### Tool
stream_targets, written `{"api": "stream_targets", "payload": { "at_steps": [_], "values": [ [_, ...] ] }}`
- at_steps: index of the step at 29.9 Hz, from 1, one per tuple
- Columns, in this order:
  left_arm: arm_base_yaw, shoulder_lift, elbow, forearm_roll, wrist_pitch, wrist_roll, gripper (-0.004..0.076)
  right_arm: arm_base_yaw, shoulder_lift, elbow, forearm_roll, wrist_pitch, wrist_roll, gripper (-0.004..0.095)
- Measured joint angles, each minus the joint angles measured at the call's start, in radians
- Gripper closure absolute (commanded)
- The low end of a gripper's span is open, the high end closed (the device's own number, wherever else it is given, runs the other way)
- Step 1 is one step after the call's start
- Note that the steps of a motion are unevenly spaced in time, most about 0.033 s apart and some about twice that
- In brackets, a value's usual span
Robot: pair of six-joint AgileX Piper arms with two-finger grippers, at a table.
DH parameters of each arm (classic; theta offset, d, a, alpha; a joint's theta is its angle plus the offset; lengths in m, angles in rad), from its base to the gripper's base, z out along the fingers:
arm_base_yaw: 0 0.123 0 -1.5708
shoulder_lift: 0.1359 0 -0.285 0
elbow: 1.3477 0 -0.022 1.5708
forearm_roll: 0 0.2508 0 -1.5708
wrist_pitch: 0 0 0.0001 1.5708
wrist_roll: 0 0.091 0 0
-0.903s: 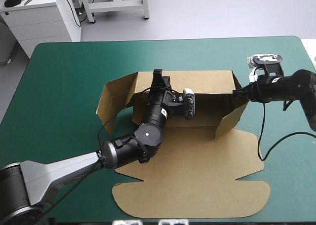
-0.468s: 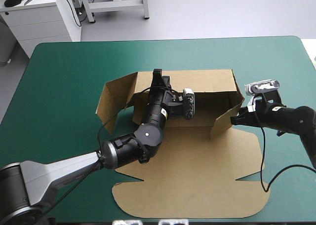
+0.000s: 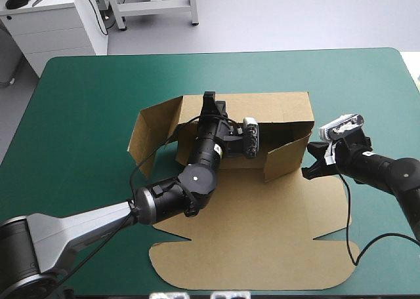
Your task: Fold the box
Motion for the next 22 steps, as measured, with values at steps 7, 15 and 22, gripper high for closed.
{"api": "stream_targets", "payload": {
  "at_steps": [7,15,22],
  "values": [
    [0.001,0.0,0.0,0.0,-0.007,0.0,0.0732,0.0,0.0,0.0,-0.006,0.074,-0.02,0.0419],
    [0.001,0.0,0.0,0.0,-0.017,0.0,0.0732,0.0,0.0,0.0,-0.013,0.054,-0.02,0.023],
    [0.001,0.0,0.0,0.001,-0.018,0.0,0.0732,0.0,0.0,0.0,-0.013,0.055,-0.02,0.023]
  ]
}}
